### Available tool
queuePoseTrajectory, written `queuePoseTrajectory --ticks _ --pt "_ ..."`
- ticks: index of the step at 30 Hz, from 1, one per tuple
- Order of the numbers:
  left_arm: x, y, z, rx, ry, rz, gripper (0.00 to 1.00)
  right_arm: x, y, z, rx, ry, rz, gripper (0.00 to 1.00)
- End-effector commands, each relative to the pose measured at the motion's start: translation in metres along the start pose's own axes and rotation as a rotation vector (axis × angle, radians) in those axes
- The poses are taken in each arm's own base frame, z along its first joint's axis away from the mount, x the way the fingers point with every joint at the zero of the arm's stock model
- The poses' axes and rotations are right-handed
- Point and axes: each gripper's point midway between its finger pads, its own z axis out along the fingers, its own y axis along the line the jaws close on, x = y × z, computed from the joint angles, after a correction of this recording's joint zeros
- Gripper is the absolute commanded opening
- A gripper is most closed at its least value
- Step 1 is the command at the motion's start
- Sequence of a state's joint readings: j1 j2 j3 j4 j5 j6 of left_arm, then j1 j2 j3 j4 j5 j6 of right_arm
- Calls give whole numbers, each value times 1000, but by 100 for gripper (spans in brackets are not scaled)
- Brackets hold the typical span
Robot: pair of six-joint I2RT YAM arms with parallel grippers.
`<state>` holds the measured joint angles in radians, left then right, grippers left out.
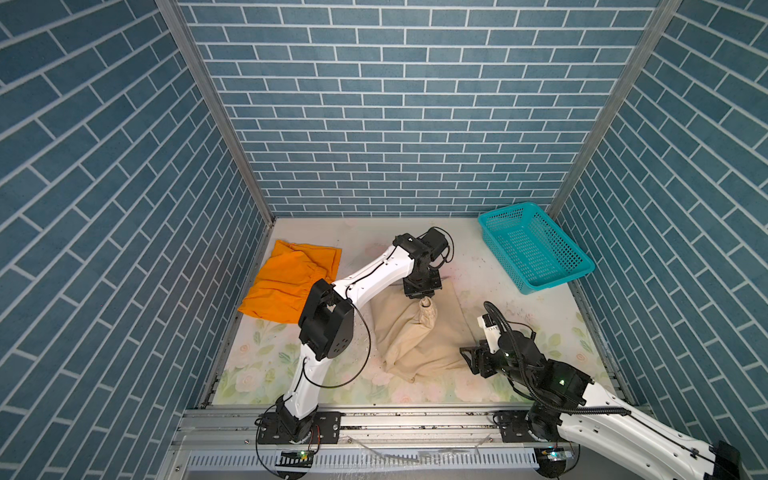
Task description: Fold and stack the shorts
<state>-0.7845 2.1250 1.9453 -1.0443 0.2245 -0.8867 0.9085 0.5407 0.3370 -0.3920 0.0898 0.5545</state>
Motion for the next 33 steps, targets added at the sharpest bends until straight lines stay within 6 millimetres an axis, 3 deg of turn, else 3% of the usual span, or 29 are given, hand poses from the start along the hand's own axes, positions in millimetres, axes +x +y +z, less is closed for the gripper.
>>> queuePoseTrajectory --ticks 1,5,6,11,13,18,22,26,33 --pt "4 -9 26 4 11 9 0 6 0 -4 -17 17 49 74" --pt "9 -27 32 41 18 73 0 7 -1 -8 -24 0 76 77" --pt "12 -33 32 55 28 95 5 6 -2 -9 -25 -11 86 78" --pt "28 -46 25 38 53 228 53 -5 -3 -20 -27 -70 119 84" --pt "33 -46 19 27 64 261 99 -11 -6 -25 -7 -93 132 86" --pt "33 -42 -13 23 23 309 100 -21 -15 -28 48 -95 159 91" --pt "23 -17 -53 -34 -54 313 100 -25 -23 -16 93 -15 219 92" --pt "19 31 -74 -82 -114 259 100 -33 -9 13 -26 84 313 87" --pt "18 100 -81 78 -220 67 100 -46 6 40 -130 133 398 84"
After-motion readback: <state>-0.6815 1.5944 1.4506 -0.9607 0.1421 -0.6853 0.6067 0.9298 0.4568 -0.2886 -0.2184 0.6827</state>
